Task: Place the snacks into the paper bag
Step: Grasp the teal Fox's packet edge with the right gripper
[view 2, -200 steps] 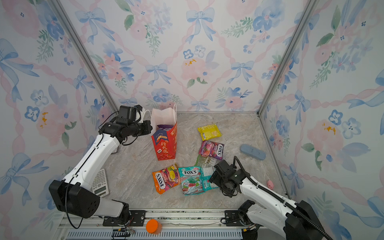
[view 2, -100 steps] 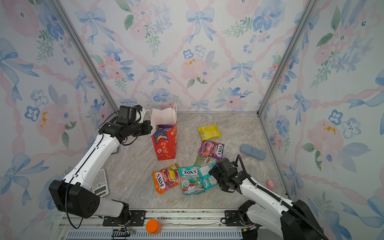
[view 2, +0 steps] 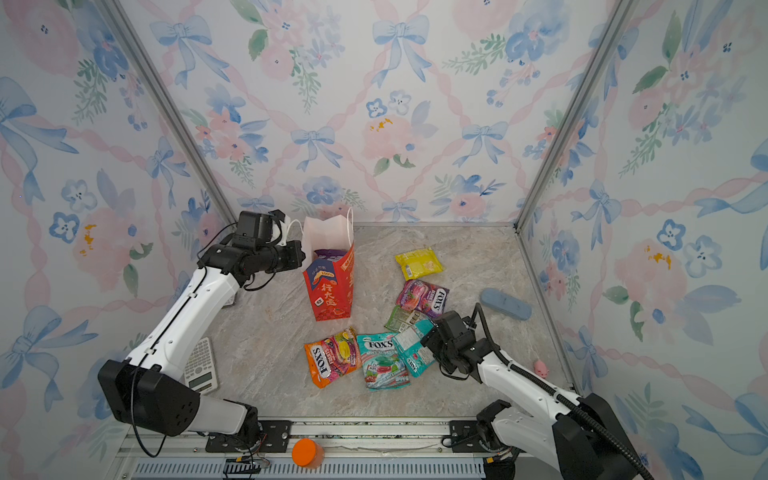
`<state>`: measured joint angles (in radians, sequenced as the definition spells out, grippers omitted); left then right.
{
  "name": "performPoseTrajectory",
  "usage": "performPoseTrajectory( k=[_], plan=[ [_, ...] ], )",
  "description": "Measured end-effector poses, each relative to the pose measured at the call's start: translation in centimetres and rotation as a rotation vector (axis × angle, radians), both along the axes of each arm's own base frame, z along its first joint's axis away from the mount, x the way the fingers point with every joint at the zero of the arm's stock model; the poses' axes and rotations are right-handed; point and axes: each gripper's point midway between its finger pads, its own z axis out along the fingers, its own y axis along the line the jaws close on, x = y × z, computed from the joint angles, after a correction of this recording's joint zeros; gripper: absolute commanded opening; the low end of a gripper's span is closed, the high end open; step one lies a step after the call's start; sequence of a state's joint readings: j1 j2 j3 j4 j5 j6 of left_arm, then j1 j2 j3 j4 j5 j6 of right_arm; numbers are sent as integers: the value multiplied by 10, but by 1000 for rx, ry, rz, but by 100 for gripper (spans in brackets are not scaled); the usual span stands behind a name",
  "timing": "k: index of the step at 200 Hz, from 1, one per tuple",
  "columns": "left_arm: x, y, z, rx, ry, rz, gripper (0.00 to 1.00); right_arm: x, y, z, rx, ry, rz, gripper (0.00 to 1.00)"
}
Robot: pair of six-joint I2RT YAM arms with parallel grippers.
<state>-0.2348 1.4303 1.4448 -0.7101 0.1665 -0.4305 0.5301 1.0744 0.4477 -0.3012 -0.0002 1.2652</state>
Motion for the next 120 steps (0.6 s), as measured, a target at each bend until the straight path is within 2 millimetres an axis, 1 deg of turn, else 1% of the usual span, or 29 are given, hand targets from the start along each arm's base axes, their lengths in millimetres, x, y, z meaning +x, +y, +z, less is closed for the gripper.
performPoseTrajectory(
  k=[27,41,67,82,96,120],
  plan=[
    [0,-1,0,-3,-1,-2,0,-8,-3,-10,-3,23,1,65],
    [0,-1,1,-5,-1,-5,0,-6,-2,-9,1,15,2,62],
    [0,-1,1,-5,-1,-5,0,-5,-1,-10,1,11,5,53],
    [0,-1,1,-5,-1,-5,0,-3,0,-10,1,9,7,46],
    [0,-1,1,-5,-1,-5,0,-2,1,-10,6,3,7,37],
    [0,-1,1,-5,-1,-5,0,1,3,-7,10,-15,19,19]
  ],
)
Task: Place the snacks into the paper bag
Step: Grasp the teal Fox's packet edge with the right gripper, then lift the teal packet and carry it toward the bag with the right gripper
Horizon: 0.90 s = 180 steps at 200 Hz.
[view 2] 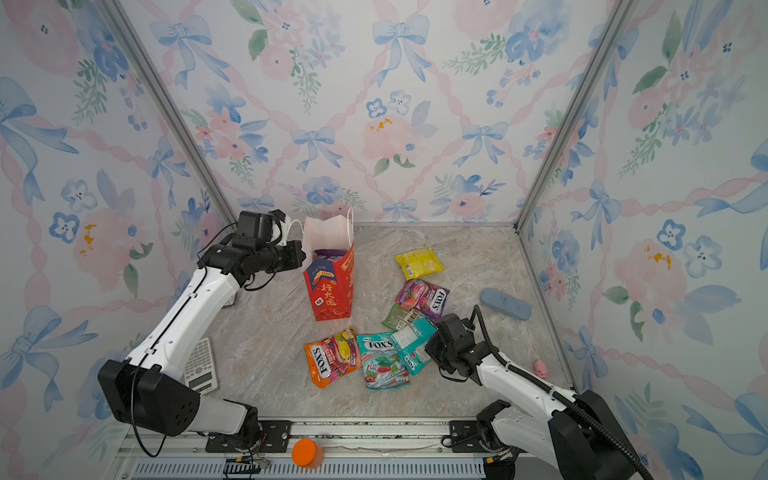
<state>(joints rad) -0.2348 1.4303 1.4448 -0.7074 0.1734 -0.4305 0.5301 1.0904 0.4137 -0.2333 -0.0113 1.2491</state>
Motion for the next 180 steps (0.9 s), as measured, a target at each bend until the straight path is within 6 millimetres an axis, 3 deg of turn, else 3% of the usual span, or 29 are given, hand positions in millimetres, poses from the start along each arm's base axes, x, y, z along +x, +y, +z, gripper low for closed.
performPoseTrajectory(
  k=[28,87,122,180],
  plan=[
    [0,0,0,0,0,0,0,2,1,6,7,-28,11,0],
    [0,0,0,0,0,0,0,7,-1,30,-28,-72,40,0],
    [0,0,0,0,0,0,0,18,1,60,-57,-124,75,0],
    [0,0,0,0,0,0,0,44,8,132,-111,-274,148,0]
  ],
)
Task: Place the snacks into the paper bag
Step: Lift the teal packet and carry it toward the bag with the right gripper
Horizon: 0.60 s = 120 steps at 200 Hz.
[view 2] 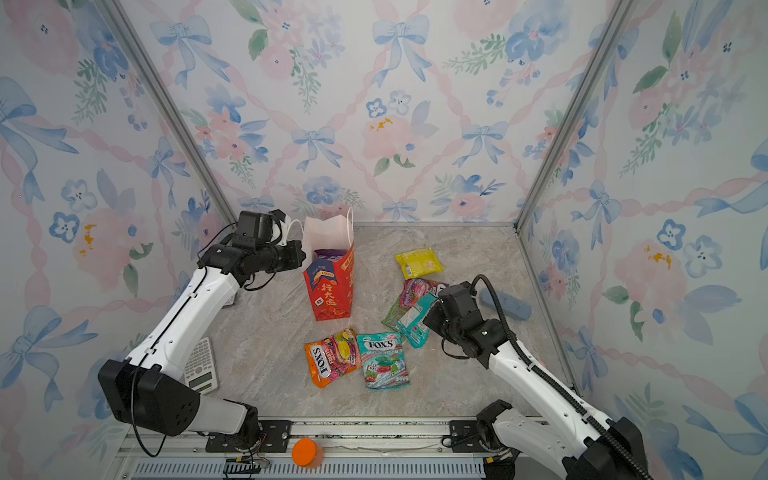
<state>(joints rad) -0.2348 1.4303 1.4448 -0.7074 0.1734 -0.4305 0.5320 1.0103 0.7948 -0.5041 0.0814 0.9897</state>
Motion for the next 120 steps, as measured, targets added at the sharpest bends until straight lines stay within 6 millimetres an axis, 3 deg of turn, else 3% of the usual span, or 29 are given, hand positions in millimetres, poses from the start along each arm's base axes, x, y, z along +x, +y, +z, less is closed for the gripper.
performPoseTrajectory(
  k=[56,120],
  plan=[
    [0,0,0,0,0,0,0,25,19,53,-70,-100,116,0],
    [0,0,0,-1,0,0,0,71,62,122,-131,-256,293,0]
  ],
)
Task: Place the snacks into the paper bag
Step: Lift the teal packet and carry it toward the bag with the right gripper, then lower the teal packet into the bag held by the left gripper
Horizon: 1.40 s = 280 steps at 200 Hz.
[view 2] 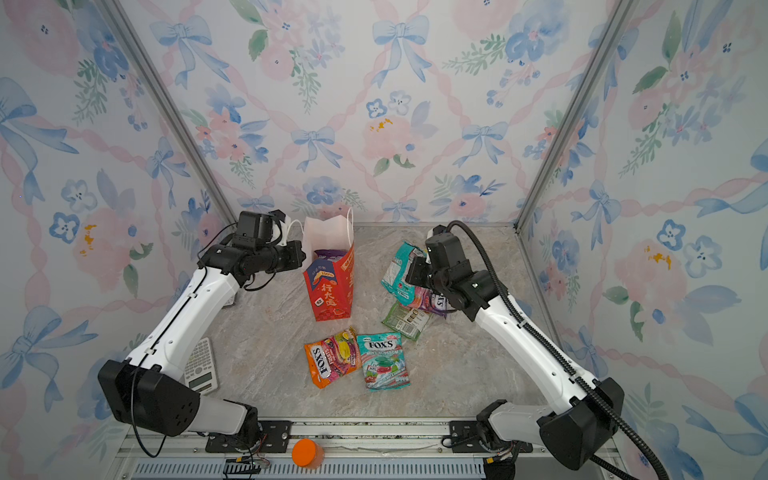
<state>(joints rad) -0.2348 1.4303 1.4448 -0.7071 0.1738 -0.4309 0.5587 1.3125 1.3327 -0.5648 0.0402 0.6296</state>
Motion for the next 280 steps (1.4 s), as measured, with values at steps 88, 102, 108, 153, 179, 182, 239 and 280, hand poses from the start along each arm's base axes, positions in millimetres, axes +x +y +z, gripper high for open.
performPoseTrajectory(
  k=[88,102,108,153,179,182,239,280],
  plan=[
    [0,0,0,-2,0,-2,0,46,41,107,27,-240,126,0],
    [0,0,0,-2,0,-2,0,48,44,129,41,-289,135,0],
    [0,0,0,-2,0,-2,0,48,45,137,48,-308,140,0],
    [0,0,0,-2,0,-2,0,45,78,178,75,-403,223,0],
    [0,-1,0,-2,1,-2,0,41,106,188,80,-433,292,0],
    [0,-1,0,-2,1,-2,0,40,110,189,80,-435,303,0],
    [0,-1,0,-2,1,-2,0,35,154,173,63,-394,407,0],
    [0,-1,0,-2,1,-2,0,47,173,146,21,-334,438,0]
  ],
)
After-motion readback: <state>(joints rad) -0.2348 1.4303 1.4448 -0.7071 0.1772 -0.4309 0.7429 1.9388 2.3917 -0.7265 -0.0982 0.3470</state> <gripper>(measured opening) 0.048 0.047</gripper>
